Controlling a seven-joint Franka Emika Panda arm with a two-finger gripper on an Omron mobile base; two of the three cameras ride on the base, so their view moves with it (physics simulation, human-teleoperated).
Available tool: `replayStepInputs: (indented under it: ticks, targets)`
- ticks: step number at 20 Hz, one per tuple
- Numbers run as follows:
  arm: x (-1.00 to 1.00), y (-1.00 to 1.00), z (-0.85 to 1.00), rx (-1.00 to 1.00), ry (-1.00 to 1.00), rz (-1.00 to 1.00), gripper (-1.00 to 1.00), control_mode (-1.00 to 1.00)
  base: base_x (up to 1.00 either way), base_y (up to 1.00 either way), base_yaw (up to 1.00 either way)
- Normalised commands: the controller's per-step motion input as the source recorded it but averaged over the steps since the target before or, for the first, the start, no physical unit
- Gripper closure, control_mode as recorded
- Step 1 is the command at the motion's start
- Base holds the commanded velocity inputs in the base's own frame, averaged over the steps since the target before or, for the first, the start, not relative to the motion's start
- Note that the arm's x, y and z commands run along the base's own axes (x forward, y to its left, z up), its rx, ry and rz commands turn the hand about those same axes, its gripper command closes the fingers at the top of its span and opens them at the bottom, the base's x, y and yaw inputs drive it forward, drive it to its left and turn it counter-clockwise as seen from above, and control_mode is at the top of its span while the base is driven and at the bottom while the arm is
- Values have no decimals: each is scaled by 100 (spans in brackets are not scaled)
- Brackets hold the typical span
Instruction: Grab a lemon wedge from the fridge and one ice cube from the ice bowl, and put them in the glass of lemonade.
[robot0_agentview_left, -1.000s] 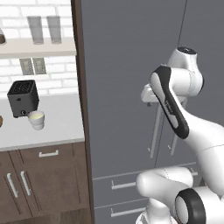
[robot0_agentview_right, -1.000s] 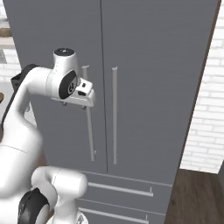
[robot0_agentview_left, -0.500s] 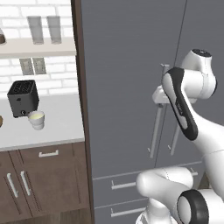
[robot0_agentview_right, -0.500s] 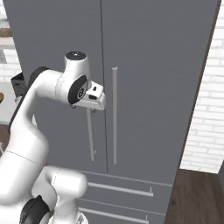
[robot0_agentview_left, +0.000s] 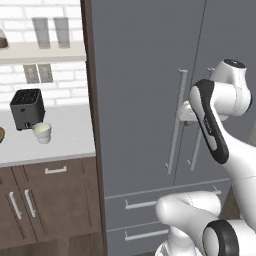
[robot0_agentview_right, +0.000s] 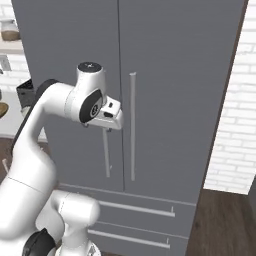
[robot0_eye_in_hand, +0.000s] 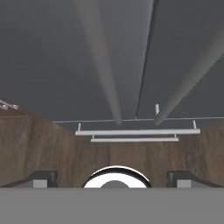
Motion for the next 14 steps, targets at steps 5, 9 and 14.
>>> replayStepInputs:
  ticks: [5, 9, 14]
  targets:
    - [0, 0, 0, 0, 0, 0, -100, 100, -51, -46, 0]
    - [0, 0, 0, 0, 0, 0, -100, 100, -46, -49, 0]
    - [0, 0, 0, 0, 0, 0, -100, 100, -45, -8, 0]
